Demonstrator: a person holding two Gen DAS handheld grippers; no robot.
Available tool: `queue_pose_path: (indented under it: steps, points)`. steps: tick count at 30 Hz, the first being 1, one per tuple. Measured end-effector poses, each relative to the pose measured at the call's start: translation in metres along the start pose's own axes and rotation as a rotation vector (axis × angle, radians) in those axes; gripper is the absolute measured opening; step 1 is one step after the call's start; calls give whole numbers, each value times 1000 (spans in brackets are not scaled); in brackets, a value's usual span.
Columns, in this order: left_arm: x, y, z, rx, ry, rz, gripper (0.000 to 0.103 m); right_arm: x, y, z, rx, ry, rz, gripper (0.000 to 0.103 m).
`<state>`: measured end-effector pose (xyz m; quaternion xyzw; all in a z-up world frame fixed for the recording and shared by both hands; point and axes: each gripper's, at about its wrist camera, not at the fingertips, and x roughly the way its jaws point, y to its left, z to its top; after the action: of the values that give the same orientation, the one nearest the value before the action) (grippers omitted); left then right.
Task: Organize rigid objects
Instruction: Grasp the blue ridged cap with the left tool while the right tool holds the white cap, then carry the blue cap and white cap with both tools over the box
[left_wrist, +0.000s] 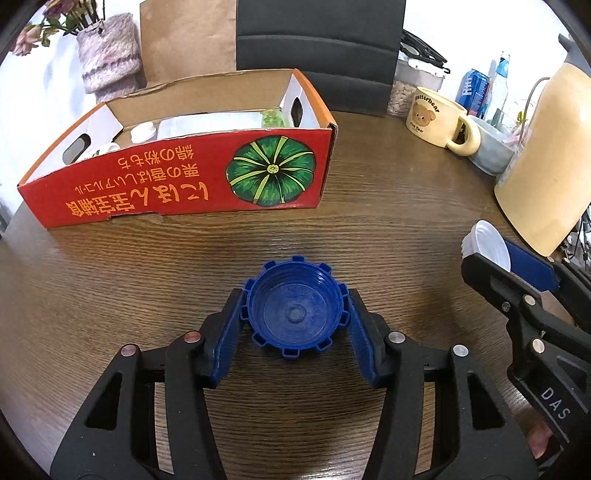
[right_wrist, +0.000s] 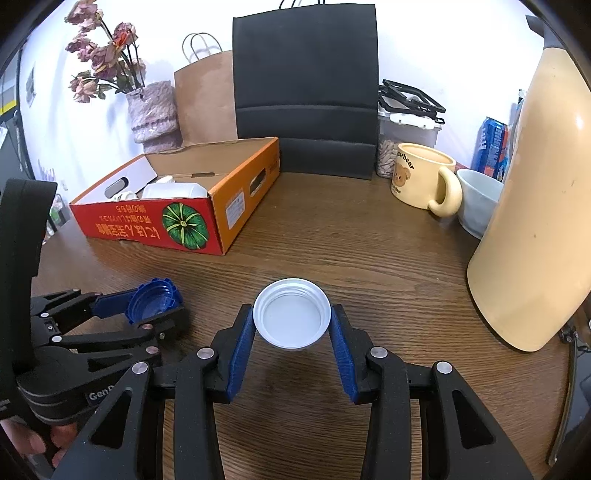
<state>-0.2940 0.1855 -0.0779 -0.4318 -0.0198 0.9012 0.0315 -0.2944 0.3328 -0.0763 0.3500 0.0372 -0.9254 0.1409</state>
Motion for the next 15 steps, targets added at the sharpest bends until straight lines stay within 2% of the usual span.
queue_pose_path:
  steps: [15]
  points:
    - [-16, 12, 2, 0, -61, -2, 49, -9, 9, 2, -29, -49, -30, 45]
